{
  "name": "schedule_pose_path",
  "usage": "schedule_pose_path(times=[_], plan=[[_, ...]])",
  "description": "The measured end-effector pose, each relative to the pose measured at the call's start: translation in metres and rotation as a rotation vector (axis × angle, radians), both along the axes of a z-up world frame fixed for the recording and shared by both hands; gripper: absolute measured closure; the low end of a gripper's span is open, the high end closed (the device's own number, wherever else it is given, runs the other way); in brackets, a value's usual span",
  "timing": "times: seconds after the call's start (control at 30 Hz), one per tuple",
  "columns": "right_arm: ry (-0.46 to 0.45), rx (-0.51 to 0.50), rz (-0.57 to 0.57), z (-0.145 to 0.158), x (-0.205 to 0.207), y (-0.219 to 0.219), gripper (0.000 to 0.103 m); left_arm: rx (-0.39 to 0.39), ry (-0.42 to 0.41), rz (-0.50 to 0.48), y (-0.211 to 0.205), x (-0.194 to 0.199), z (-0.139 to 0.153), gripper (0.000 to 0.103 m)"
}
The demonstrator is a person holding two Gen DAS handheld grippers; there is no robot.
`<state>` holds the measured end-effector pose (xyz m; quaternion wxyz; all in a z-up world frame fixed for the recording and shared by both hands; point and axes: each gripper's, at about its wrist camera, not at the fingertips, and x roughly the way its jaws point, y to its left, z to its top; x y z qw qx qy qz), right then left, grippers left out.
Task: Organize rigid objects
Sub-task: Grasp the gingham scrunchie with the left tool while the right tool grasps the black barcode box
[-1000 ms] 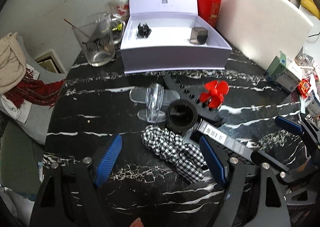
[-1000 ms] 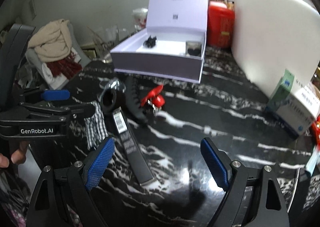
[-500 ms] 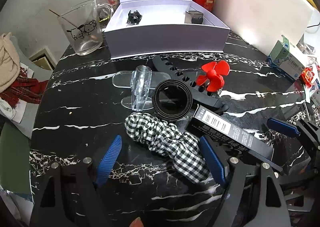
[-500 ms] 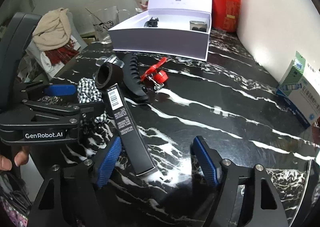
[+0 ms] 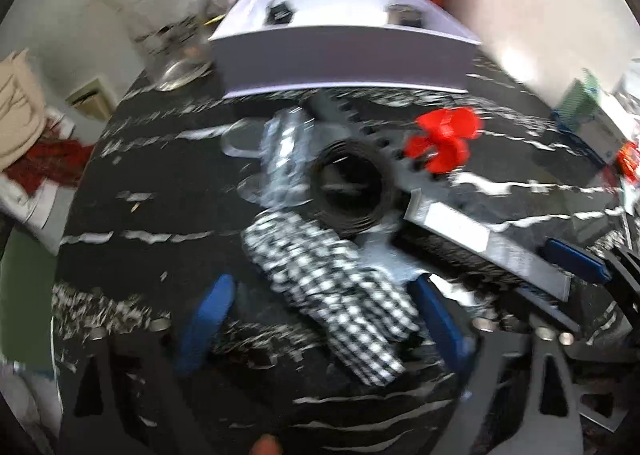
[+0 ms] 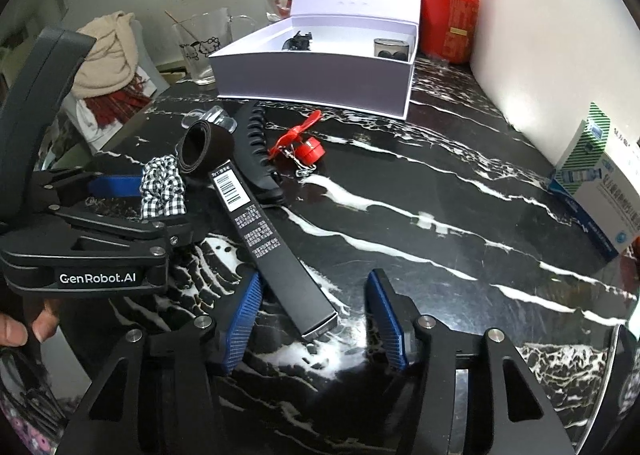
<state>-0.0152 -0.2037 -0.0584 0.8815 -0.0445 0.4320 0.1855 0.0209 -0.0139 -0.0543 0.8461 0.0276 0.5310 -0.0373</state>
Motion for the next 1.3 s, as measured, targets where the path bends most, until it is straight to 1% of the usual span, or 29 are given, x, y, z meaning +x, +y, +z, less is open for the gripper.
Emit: schedule_pose_path(times=[0.03,0.2,0.37,0.5,0.57,0.63,0.67,0.7,0.8,0.83,0.93,1.03,1.07,1.1,1.17,1.2,1.3], plan=[[0.0,0.003,-0.001,0.0,0.0,0.0,0.049,-0.022,0.012,0.022,0.006,-0.001,-0.002,0.0],[-0.004,0.004,-0.002,0.0,0.0,0.001,0.049,-0.018,0.018,0.032,0.017,-0.011,-0.001,0.0],[-0.012,-0.008,0.019,0.0,-0.001,0.006,0.049,-0.024,-0.027,0.024,0.019,-0.024,-0.002,0.0],[-0.013,-0.006,0.029,0.0,-0.002,0.008,0.049,-0.024,-0.023,0.036,0.019,-0.023,-0.003,0.0],[-0.013,-0.007,0.033,0.0,-0.002,0.009,0.049,-0.024,-0.036,0.051,0.019,-0.025,-0.003,0.0],[-0.012,-0.009,0.034,0.0,-0.002,0.009,0.055,-0.024,-0.056,0.059,0.02,-0.03,-0.002,0.005],[-0.015,-0.018,0.035,0.0,-0.003,0.01,0.061,-0.026,-0.079,0.062,0.022,-0.032,0.0,0.018],[-0.016,-0.024,0.035,0.0,-0.004,0.01,0.063,-0.025,-0.094,0.063,0.024,-0.034,0.002,0.033],[-0.008,-0.015,0.041,0.0,-0.006,0.01,0.068,-0.029,-0.106,0.066,0.031,-0.038,0.005,0.048],[-0.001,-0.004,0.046,0.001,-0.007,0.01,0.068,-0.031,-0.11,0.064,0.033,-0.038,0.005,0.049],[0.007,0.007,0.056,0.001,-0.007,0.012,0.068,-0.046,-0.116,0.06,0.039,-0.041,0.005,0.049],[0.007,0.008,0.061,0.001,-0.006,0.014,0.068,-0.052,-0.118,0.081,0.042,-0.04,0.004,0.048],[0.008,0.008,0.062,0.001,-0.005,0.014,0.068,-0.041,-0.11,0.091,0.042,-0.037,0.004,0.043],[0.01,0.008,0.064,0.001,-0.004,0.016,0.066,-0.028,-0.101,0.098,0.042,-0.035,0.003,0.036],[0.013,0.007,0.07,0.002,-0.002,0.018,0.063,-0.015,-0.091,0.115,0.043,-0.029,0.001,0.028],[0.015,0.007,0.072,0.002,-0.001,0.019,0.061,-0.021,-0.092,0.116,0.043,-0.027,0.001,0.028],[0.02,0.01,0.08,0.002,0.002,0.022,0.057,-0.026,-0.1,0.113,0.042,-0.019,0.0,0.026]])
